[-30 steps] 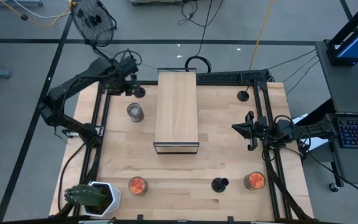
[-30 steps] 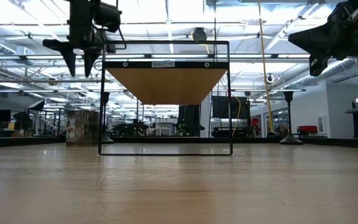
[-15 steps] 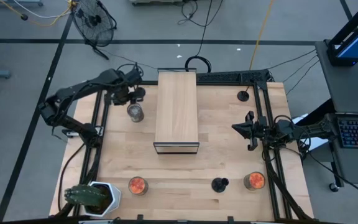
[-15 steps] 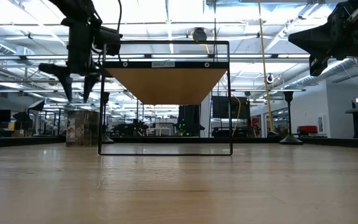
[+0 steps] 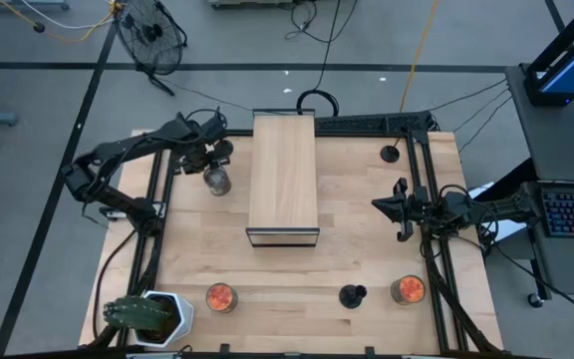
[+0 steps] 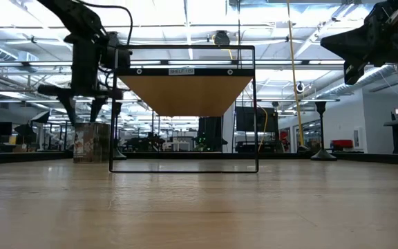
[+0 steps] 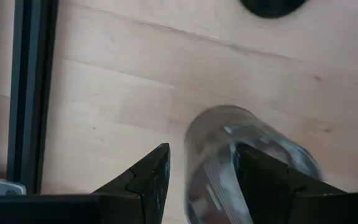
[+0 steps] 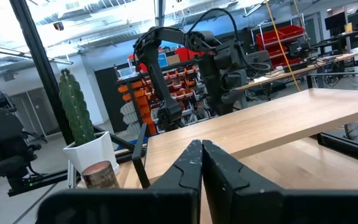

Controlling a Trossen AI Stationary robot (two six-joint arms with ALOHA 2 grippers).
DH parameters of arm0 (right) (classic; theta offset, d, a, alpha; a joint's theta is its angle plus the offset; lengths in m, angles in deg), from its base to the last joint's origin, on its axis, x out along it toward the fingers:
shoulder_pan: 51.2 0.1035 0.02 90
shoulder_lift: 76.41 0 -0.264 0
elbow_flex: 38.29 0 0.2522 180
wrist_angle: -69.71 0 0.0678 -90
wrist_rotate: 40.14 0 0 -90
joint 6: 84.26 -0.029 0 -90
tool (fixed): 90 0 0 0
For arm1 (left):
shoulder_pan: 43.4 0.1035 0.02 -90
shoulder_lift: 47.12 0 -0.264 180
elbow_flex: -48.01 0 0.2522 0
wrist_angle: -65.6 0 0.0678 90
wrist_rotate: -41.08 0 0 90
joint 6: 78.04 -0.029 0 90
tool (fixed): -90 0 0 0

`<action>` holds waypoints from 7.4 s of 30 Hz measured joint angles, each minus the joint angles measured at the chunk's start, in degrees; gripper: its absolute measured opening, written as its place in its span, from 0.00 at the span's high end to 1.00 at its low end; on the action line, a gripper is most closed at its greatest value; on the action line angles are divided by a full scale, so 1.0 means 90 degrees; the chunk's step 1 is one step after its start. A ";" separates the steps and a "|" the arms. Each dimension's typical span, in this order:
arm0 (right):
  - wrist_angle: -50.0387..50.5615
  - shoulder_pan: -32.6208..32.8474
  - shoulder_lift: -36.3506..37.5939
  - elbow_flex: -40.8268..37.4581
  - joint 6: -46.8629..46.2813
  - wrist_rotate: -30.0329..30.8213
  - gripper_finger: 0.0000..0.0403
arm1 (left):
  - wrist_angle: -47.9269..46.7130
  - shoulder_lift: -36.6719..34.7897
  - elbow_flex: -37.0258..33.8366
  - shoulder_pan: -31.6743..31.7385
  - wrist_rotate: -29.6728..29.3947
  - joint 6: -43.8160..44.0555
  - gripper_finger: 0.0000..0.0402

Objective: Pick & Place candle stick holders
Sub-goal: Put the brown scented candle on the shelf

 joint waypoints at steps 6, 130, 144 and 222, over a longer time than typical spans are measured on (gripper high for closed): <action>0.0000 -0.0001 0.0000 -0.0001 0.0000 0.0001 0.99 | 0.0139 -0.0024 -0.0330 0.0017 0.0051 0.0155 0.55; -0.1525 -0.0001 -0.0002 -0.0001 -0.0506 0.0019 0.99 | -0.0378 -0.0706 0.3495 -0.2204 0.0208 -0.0798 1.00; -0.2861 -0.0001 -0.0401 0.0031 0.0679 0.0209 0.99 | -0.0279 -0.0253 0.3922 -0.2739 0.0220 -0.0708 1.00; 0.0956 -0.1346 -1.0470 0.9206 0.3310 -0.1025 0.02 | 0.0090 -0.0274 0.3935 -0.3714 -0.0080 -0.0503 1.00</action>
